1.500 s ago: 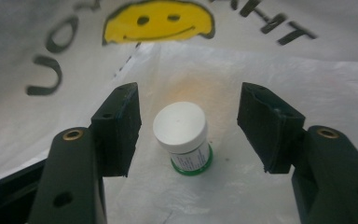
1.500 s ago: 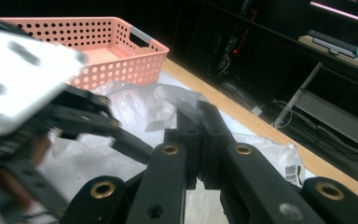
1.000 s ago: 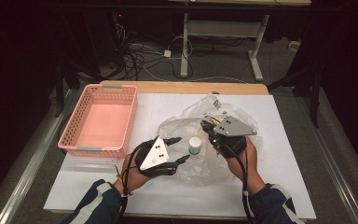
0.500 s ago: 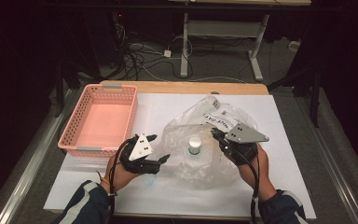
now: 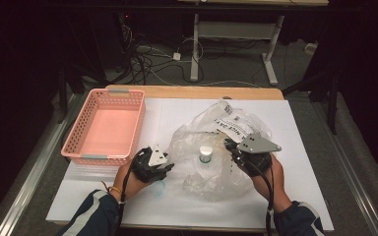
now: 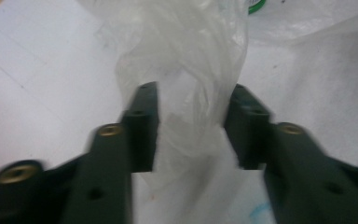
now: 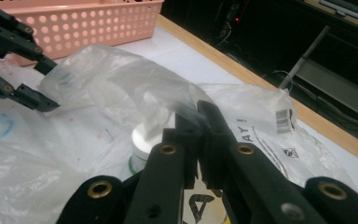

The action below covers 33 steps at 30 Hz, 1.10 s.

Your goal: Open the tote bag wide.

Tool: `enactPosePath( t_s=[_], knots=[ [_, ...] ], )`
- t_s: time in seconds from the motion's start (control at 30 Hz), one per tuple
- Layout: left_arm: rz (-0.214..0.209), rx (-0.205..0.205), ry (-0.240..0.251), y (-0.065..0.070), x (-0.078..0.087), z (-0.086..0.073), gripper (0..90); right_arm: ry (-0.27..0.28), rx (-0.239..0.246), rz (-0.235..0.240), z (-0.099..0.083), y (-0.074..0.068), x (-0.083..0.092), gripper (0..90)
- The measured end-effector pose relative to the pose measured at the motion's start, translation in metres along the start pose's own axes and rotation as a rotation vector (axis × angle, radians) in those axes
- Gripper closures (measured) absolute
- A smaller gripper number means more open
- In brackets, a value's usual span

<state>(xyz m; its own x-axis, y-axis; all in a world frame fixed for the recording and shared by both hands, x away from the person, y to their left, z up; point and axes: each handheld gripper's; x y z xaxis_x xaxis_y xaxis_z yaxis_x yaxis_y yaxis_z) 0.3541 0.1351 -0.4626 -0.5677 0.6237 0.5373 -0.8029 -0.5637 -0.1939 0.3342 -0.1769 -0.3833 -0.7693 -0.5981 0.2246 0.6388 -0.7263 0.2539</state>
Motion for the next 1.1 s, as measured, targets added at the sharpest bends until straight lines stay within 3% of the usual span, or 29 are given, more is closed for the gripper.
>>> enactPosePath(
  t_s=[0.03,0.13,0.33,0.53,0.63,0.7,0.8,0.97,1.1],
  knots=[
    [-0.004,-0.005,-0.006,0.000,0.000,0.000,66.3,0.000,0.002,-0.007,-0.001,0.002,0.000,88.7],
    [-0.032,-0.011,0.024,0.001,0.005,0.003,82.4,-0.004,-0.003,-0.015,-0.003,0.005,0.000,88.7],
    [-0.049,-0.014,0.128,0.005,0.022,0.014,85.0,-0.004,-0.010,-0.008,-0.004,0.004,0.000,83.4],
    [-0.056,-0.009,0.160,0.005,0.028,0.016,86.1,0.017,-0.008,-0.010,0.001,-0.005,0.009,49.6],
    [-0.051,-0.023,0.153,0.004,0.027,0.015,86.1,0.072,-0.043,-0.002,0.002,-0.010,0.024,42.4],
    [-0.050,-0.027,0.148,0.004,0.026,0.014,86.1,0.097,-0.071,0.024,-0.002,-0.018,0.035,37.9],
    [-0.049,-0.024,0.150,0.003,0.026,0.013,86.1,0.078,-0.061,0.072,-0.013,-0.037,0.045,33.4],
    [-0.050,-0.061,0.148,0.004,0.028,0.014,86.0,0.016,-0.039,0.214,-0.038,-0.063,0.050,27.9],
    [-0.054,-0.049,0.163,0.004,0.028,0.014,86.1,-0.053,-0.005,0.289,-0.052,-0.073,0.043,23.5]
  ],
)
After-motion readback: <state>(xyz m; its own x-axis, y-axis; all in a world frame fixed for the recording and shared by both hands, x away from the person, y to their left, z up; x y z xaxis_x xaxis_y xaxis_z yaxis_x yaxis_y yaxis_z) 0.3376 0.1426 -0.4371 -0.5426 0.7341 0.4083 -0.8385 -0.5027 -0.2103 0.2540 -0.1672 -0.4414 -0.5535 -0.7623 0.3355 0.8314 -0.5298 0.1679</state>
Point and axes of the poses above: each handheld gripper's, and its own axes: x roughly backward along the jaws, z roughly out of its top, y roughly to its right, and after that the axes turned 14 degrees about y, right-handed
